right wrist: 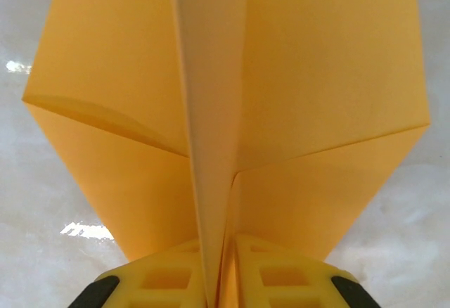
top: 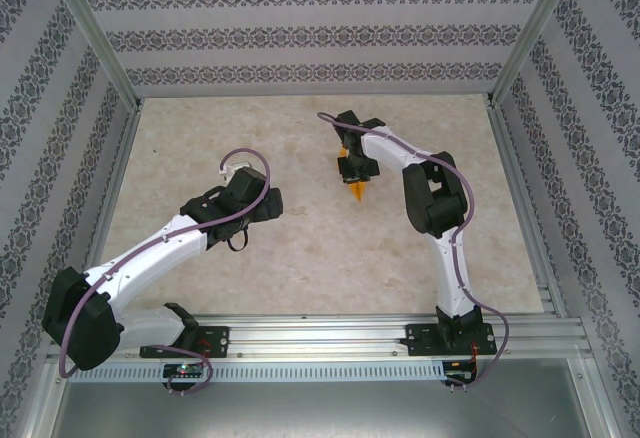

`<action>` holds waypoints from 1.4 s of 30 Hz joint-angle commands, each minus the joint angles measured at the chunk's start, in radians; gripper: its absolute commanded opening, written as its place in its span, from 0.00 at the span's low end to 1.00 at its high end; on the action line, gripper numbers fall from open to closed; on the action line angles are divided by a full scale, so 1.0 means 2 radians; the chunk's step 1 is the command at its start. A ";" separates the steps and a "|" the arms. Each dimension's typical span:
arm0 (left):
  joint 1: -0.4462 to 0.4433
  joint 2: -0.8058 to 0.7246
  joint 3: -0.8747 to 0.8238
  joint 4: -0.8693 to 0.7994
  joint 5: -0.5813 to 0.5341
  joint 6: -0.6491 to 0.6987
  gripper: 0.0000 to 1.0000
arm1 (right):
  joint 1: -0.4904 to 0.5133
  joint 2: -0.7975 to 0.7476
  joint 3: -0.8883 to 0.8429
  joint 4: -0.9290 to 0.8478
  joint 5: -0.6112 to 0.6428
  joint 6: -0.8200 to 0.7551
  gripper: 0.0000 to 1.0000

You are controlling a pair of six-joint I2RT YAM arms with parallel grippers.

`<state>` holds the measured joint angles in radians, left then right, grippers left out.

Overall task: Fold a paper plane with a square sheet of paper (fold left side to right side)
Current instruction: Place the paper plane at the center of the table, then reset both arms

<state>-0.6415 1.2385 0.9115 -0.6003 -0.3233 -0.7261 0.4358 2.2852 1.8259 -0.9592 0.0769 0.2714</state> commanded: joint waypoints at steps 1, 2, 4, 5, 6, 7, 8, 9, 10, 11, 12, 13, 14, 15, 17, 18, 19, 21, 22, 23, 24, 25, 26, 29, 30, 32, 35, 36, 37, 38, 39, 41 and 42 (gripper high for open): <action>0.003 0.002 0.013 -0.011 0.001 0.011 1.00 | -0.002 -0.010 0.014 -0.011 0.008 0.003 0.16; 0.003 0.001 0.014 -0.011 0.001 0.010 1.00 | -0.001 -0.015 0.015 -0.014 0.011 0.002 0.17; 0.003 0.001 0.016 -0.011 -0.001 0.011 1.00 | 0.001 -0.024 0.016 -0.019 0.017 0.000 0.20; 0.003 0.002 0.018 -0.011 0.000 0.012 1.00 | 0.002 -0.030 0.017 -0.024 0.018 -0.001 0.21; 0.003 0.001 0.020 -0.012 -0.001 0.012 1.00 | 0.003 -0.036 0.018 -0.028 0.019 -0.002 0.23; 0.003 0.002 0.022 -0.012 -0.002 0.014 1.00 | 0.005 -0.042 0.019 -0.035 0.017 -0.004 0.25; 0.003 0.001 0.024 -0.012 -0.001 0.015 1.00 | 0.006 -0.050 0.020 -0.042 0.017 -0.005 0.27; 0.003 0.002 0.025 -0.012 -0.002 0.017 1.00 | 0.008 -0.057 0.019 -0.046 0.017 -0.006 0.29; 0.003 0.002 0.028 -0.012 -0.004 0.019 1.00 | 0.010 -0.068 0.018 -0.050 0.017 -0.007 0.31; 0.003 0.002 0.032 -0.013 -0.007 0.021 1.00 | 0.013 -0.079 0.015 -0.053 0.019 -0.008 0.33; 0.003 0.002 0.035 -0.013 -0.009 0.023 1.00 | 0.015 -0.090 0.012 -0.055 0.020 -0.008 0.35; 0.003 0.002 0.039 -0.013 -0.012 0.025 1.00 | 0.018 -0.104 0.006 -0.058 0.022 -0.008 0.37; 0.003 0.002 0.044 -0.014 -0.015 0.025 1.00 | 0.020 -0.118 0.002 -0.060 0.024 -0.008 0.38; 0.003 0.003 0.047 -0.014 -0.017 0.026 1.00 | 0.021 -0.131 -0.003 -0.062 0.026 -0.008 0.40; 0.005 0.002 0.056 -0.014 -0.025 0.029 1.00 | 0.023 -0.162 -0.014 -0.069 0.033 -0.007 0.41; 0.006 0.001 0.060 -0.014 -0.028 0.030 1.00 | 0.023 -0.175 -0.019 -0.070 0.038 -0.007 0.42; 0.009 0.001 0.064 -0.015 -0.032 0.031 1.00 | 0.022 -0.192 -0.026 -0.072 0.044 -0.007 0.42; 0.018 -0.002 0.071 -0.016 -0.038 0.032 1.00 | 0.020 -0.224 -0.043 -0.068 0.055 -0.009 0.43; 0.026 -0.005 0.074 -0.016 -0.039 0.034 1.00 | 0.018 -0.245 -0.056 -0.061 0.059 -0.010 0.44; 0.034 -0.008 0.076 -0.015 -0.041 0.035 1.00 | 0.015 -0.266 -0.071 -0.053 0.064 -0.011 0.45; 0.041 -0.013 0.077 -0.012 -0.045 0.037 1.00 | 0.011 -0.285 -0.084 -0.043 0.066 -0.011 0.45; 0.049 -0.019 0.077 -0.009 -0.055 0.040 1.00 | 0.007 -0.309 -0.103 -0.028 0.069 -0.013 0.46; 0.058 -0.027 0.075 -0.004 -0.068 0.045 1.00 | 0.003 -0.336 -0.124 -0.007 0.074 -0.016 0.48; 0.083 -0.051 0.064 0.018 -0.115 0.063 1.00 | -0.013 -0.411 -0.203 0.061 0.080 -0.028 0.53; 0.090 -0.058 0.059 0.026 -0.130 0.068 1.00 | -0.018 -0.432 -0.227 0.084 0.082 -0.030 0.56; 0.102 -0.075 0.042 0.058 -0.172 0.087 1.00 | -0.035 -0.480 -0.283 0.134 0.087 -0.033 0.61; 0.108 -0.100 -0.002 0.133 -0.251 0.118 1.00 | -0.058 -0.544 -0.359 0.205 0.099 -0.036 0.71; 0.110 -0.106 -0.019 0.162 -0.269 0.130 1.00 | -0.065 -0.562 -0.379 0.226 0.105 -0.037 0.76; 0.113 -0.114 -0.042 0.200 -0.285 0.148 1.00 | -0.074 -0.581 -0.405 0.248 0.115 -0.035 0.86; 0.116 -0.118 -0.061 0.230 -0.299 0.162 1.00 | -0.085 -0.603 -0.431 0.278 0.119 -0.035 0.94; 0.119 -0.122 -0.081 0.255 -0.303 0.173 1.00 | -0.095 -0.618 -0.454 0.306 0.117 -0.036 0.98; 0.130 -0.123 -0.109 0.287 -0.304 0.192 1.00 | -0.119 -0.645 -0.508 0.362 0.115 -0.043 0.98; 0.134 -0.121 -0.117 0.291 -0.303 0.193 1.00 | -0.127 -0.652 -0.528 0.390 0.120 -0.046 0.98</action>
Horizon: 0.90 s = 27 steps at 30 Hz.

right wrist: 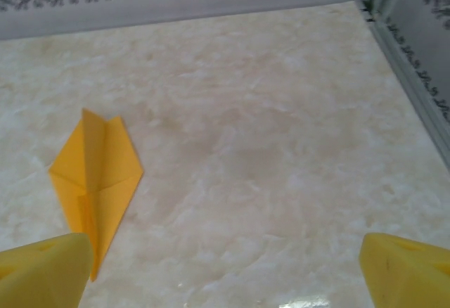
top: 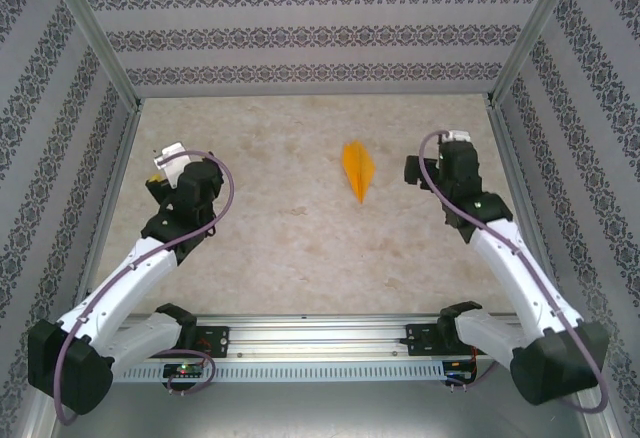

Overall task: Fold a paper plane with a square sheet of paper (fold left side to right side)
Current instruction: Reset both arms

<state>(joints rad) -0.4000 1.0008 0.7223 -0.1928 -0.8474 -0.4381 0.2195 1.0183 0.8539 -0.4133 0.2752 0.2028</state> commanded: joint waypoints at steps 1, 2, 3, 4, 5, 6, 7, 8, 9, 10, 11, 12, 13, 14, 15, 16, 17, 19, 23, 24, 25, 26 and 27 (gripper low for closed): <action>0.019 0.000 -0.030 0.087 -0.043 0.052 1.00 | -0.028 -0.026 -0.074 0.152 0.025 -0.018 0.98; 0.024 0.005 -0.037 0.086 -0.043 0.053 1.00 | -0.036 -0.029 -0.104 0.191 0.037 -0.023 0.98; 0.030 0.010 -0.045 0.087 -0.041 0.057 1.00 | -0.042 -0.029 -0.128 0.222 0.049 -0.023 0.98; 0.036 0.017 -0.053 0.090 -0.037 0.061 1.00 | -0.051 -0.026 -0.154 0.257 0.064 -0.020 0.98; 0.041 0.025 -0.060 0.092 -0.037 0.063 1.00 | -0.061 -0.019 -0.177 0.293 0.075 -0.019 0.98; 0.045 0.031 -0.067 0.099 -0.037 0.067 1.00 | -0.070 -0.011 -0.194 0.320 0.076 -0.020 0.98; 0.051 0.038 -0.076 0.110 -0.033 0.071 1.00 | -0.079 0.000 -0.208 0.347 0.074 -0.020 0.98; 0.057 0.045 -0.085 0.124 -0.026 0.078 1.00 | -0.087 0.015 -0.214 0.363 0.073 -0.020 0.98; 0.061 0.049 -0.094 0.140 -0.019 0.086 1.00 | -0.092 0.026 -0.217 0.377 0.067 -0.022 0.98; 0.065 0.053 -0.104 0.164 -0.010 0.096 1.00 | -0.096 0.042 -0.221 0.399 0.053 -0.033 0.98; 0.068 0.057 -0.116 0.192 0.003 0.112 1.00 | -0.096 0.059 -0.225 0.424 0.046 -0.041 0.98; 0.070 0.059 -0.127 0.218 0.014 0.125 1.00 | -0.097 0.073 -0.229 0.447 0.039 -0.046 0.98; 0.074 0.065 -0.138 0.247 0.028 0.137 1.00 | -0.097 0.090 -0.234 0.478 0.030 -0.055 0.98; 0.078 0.071 -0.147 0.271 0.043 0.148 1.00 | -0.097 0.109 -0.237 0.508 0.023 -0.063 0.98; 0.081 0.076 -0.154 0.291 0.054 0.156 1.00 | -0.097 0.125 -0.239 0.529 0.016 -0.068 0.98; 0.084 0.085 -0.160 0.311 0.065 0.164 1.00 | -0.097 0.145 -0.240 0.555 0.009 -0.075 0.98; 0.087 0.092 -0.167 0.331 0.078 0.173 1.00 | -0.097 0.157 -0.236 0.569 0.002 -0.081 0.98; 0.091 0.109 -0.177 0.368 0.092 0.184 1.00 | -0.097 0.175 -0.232 0.589 -0.020 -0.099 0.98; 0.104 0.155 -0.198 0.463 0.129 0.194 1.00 | -0.099 0.254 -0.247 0.694 -0.045 -0.104 0.98; 0.104 0.163 -0.195 0.469 0.134 0.198 1.00 | -0.100 0.258 -0.253 0.712 -0.048 -0.103 0.98; 0.107 0.172 -0.194 0.485 0.145 0.202 1.00 | -0.101 0.245 -0.249 0.687 -0.050 -0.103 0.98; 0.108 0.183 -0.196 0.509 0.155 0.207 1.00 | -0.104 0.236 -0.238 0.645 -0.056 -0.101 0.98; 0.111 0.198 -0.196 0.530 0.166 0.211 1.00 | -0.110 0.244 -0.235 0.650 -0.070 -0.097 0.98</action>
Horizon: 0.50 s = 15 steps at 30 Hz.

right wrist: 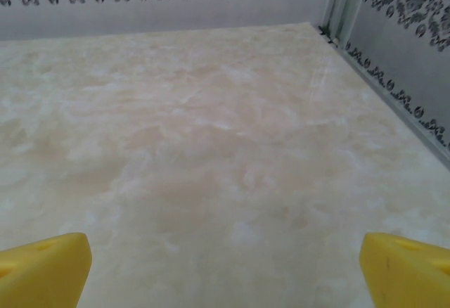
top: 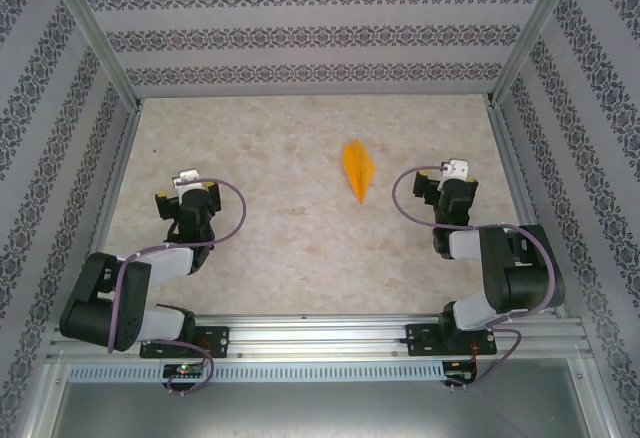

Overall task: Fold a paper plane with a square sheet of paper (fold left side to right side)
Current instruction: Reset both arms

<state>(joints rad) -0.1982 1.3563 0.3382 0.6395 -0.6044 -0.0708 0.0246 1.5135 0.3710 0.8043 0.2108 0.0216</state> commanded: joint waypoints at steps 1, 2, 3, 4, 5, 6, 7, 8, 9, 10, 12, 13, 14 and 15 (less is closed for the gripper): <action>0.012 0.031 0.002 0.109 0.053 0.027 1.00 | -0.018 -0.001 0.004 0.054 -0.048 -0.003 0.98; 0.013 0.052 0.003 0.124 0.061 0.028 1.00 | -0.020 -0.006 0.006 0.043 -0.053 -0.003 0.98; 0.013 0.068 0.004 0.147 0.071 0.039 1.00 | -0.020 -0.009 0.009 0.030 -0.053 -0.003 0.98; 0.014 0.063 0.011 0.120 0.090 0.040 1.00 | -0.020 -0.005 0.007 0.040 -0.053 -0.004 0.98; 0.014 0.063 0.015 0.112 0.098 0.043 1.00 | -0.020 -0.004 0.006 0.045 -0.053 -0.004 0.98; 0.014 0.072 0.013 0.128 0.103 0.048 1.00 | -0.020 -0.007 0.008 0.035 -0.053 -0.004 0.98; 0.014 0.071 0.017 0.117 0.108 0.048 1.00 | -0.020 -0.006 0.007 0.037 -0.052 -0.004 0.98; 0.017 0.071 0.020 0.110 0.115 0.045 1.00 | -0.020 -0.005 0.006 0.042 -0.053 -0.005 0.98; 0.020 0.074 0.020 0.113 0.123 0.045 1.00 | -0.020 -0.007 0.007 0.038 -0.053 -0.005 0.98; 0.022 0.074 0.021 0.110 0.132 0.045 1.00 | -0.019 -0.007 0.007 0.038 -0.052 -0.005 0.98; 0.028 0.082 0.015 0.126 0.154 0.046 1.00 | -0.019 -0.007 0.006 0.040 -0.052 -0.005 0.98; 0.029 0.105 0.005 0.169 0.153 0.048 1.00 | -0.019 -0.007 0.006 0.040 -0.052 -0.005 0.98; 0.029 0.121 0.000 0.206 0.151 0.053 1.00 | -0.019 -0.007 0.006 0.040 -0.052 -0.005 0.98; 0.029 0.101 0.012 0.142 0.153 0.044 1.00 | -0.019 -0.007 0.006 0.040 -0.052 -0.005 0.98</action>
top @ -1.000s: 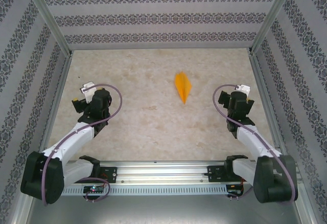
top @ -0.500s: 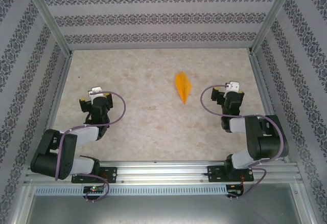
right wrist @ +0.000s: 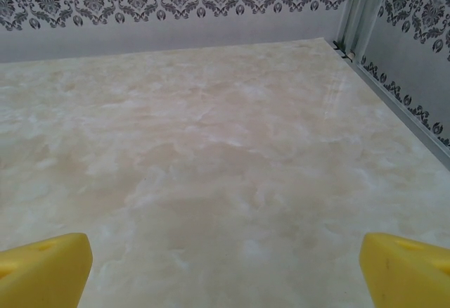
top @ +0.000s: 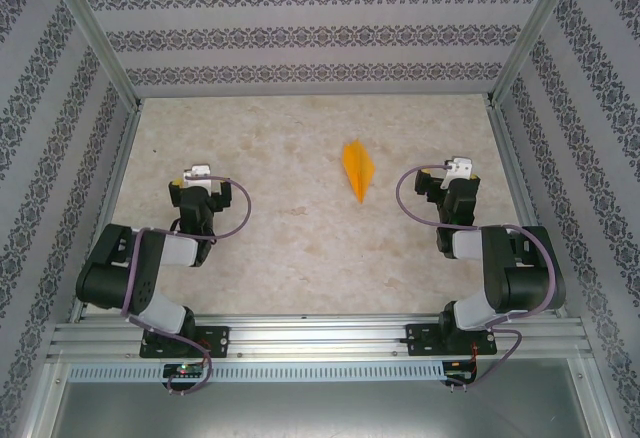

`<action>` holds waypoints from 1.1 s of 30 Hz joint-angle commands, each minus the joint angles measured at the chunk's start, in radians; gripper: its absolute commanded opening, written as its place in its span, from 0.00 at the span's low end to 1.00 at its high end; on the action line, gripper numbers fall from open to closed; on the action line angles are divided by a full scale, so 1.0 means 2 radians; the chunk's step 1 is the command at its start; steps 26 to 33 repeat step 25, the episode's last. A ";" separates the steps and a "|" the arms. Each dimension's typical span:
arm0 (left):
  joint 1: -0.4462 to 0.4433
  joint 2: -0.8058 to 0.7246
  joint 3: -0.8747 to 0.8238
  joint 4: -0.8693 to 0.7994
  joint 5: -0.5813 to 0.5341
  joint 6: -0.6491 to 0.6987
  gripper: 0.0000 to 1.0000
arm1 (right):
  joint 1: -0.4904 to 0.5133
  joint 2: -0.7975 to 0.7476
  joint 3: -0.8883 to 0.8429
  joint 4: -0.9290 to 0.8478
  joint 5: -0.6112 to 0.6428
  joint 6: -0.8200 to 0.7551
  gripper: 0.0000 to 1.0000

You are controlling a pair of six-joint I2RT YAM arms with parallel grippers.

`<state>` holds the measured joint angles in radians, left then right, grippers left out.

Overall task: Fold a paper plane with a square sheet of paper (fold left side to right side)
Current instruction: Reset both arms

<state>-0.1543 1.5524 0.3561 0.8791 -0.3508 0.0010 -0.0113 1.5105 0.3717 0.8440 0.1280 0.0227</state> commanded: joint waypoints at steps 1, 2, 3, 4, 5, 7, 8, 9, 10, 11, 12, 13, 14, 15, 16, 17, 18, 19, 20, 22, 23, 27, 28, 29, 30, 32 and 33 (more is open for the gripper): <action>0.009 0.001 0.011 0.008 0.026 0.005 1.00 | -0.001 -0.006 0.005 0.021 -0.010 -0.006 0.98; 0.012 0.015 0.008 0.040 0.027 0.007 1.00 | -0.001 -0.005 0.006 0.021 -0.010 -0.006 0.98; 0.013 0.007 0.013 0.011 0.030 0.003 1.00 | -0.001 -0.005 0.006 0.021 -0.010 -0.006 0.98; 0.017 0.003 0.015 0.002 0.036 0.000 1.00 | 0.000 -0.005 0.005 0.021 -0.010 -0.007 0.98; 0.020 0.010 0.012 0.021 0.037 0.000 1.00 | 0.002 -0.006 0.006 0.019 -0.007 -0.009 0.98; 0.021 0.005 0.015 0.006 0.040 -0.002 1.00 | 0.003 -0.005 0.007 0.018 -0.007 -0.010 0.98; 0.021 0.007 0.014 0.012 0.040 -0.001 1.00 | 0.003 -0.006 0.007 0.018 -0.007 -0.009 0.98; 0.021 0.004 0.016 0.002 0.042 -0.002 1.00 | 0.003 -0.005 0.007 0.018 -0.008 -0.009 0.98; 0.021 0.006 0.014 0.010 0.041 -0.001 1.00 | 0.002 -0.005 0.006 0.018 -0.007 -0.009 0.98; 0.021 0.005 0.015 0.006 0.041 -0.002 1.00 | 0.003 -0.005 0.006 0.018 -0.007 -0.009 0.98; 0.021 0.006 0.015 0.007 0.041 -0.002 1.00 | 0.003 -0.005 0.006 0.018 -0.008 -0.009 0.98; 0.021 0.006 0.014 0.008 0.041 -0.001 1.00 | 0.003 -0.005 0.006 0.018 -0.008 -0.009 0.98; 0.021 0.005 0.015 0.005 0.041 -0.002 1.00 | 0.002 -0.005 0.007 0.018 -0.008 -0.010 0.98; 0.021 0.006 0.014 0.008 0.041 -0.001 1.00 | 0.003 -0.005 0.007 0.018 -0.009 -0.010 0.98; 0.021 0.005 0.015 0.006 0.041 -0.002 1.00 | 0.003 -0.004 0.008 0.017 -0.009 -0.010 0.98; 0.021 0.005 0.015 0.007 0.041 -0.001 1.00 | 0.003 -0.004 0.008 0.016 -0.009 -0.011 0.98; 0.021 0.006 0.014 0.007 0.041 -0.002 1.00 | 0.003 -0.004 0.008 0.015 -0.009 -0.010 0.98; 0.022 0.006 0.015 0.007 0.041 -0.001 1.00 | 0.003 -0.004 0.009 0.015 -0.009 -0.010 0.98; 0.021 0.006 0.015 0.007 0.041 -0.002 1.00 | 0.003 -0.004 0.009 0.015 -0.009 -0.010 0.98; 0.022 0.006 0.014 0.007 0.041 -0.001 1.00 | 0.003 -0.004 0.009 0.015 -0.009 -0.010 0.98; 0.021 0.005 0.014 0.007 0.041 -0.001 1.00 | 0.003 -0.004 0.009 0.015 -0.009 -0.010 0.98; 0.021 0.006 0.014 0.006 0.041 -0.002 1.00 | 0.003 -0.005 0.008 0.016 -0.009 -0.010 0.98; 0.021 0.006 0.014 0.006 0.041 -0.002 1.00 | 0.003 -0.005 0.008 0.016 -0.009 -0.010 0.98; 0.021 0.006 0.014 0.006 0.041 -0.002 1.00 | 0.003 -0.005 0.008 0.016 -0.009 -0.010 0.98; 0.021 0.006 0.014 0.006 0.041 -0.002 1.00 | 0.003 -0.005 0.008 0.016 -0.009 -0.010 0.98; 0.021 0.006 0.014 0.006 0.041 -0.002 1.00 | 0.003 -0.005 0.008 0.016 -0.009 -0.010 0.98; 0.021 0.006 0.014 0.006 0.041 -0.002 1.00 | 0.003 -0.005 0.008 0.016 -0.009 -0.010 0.98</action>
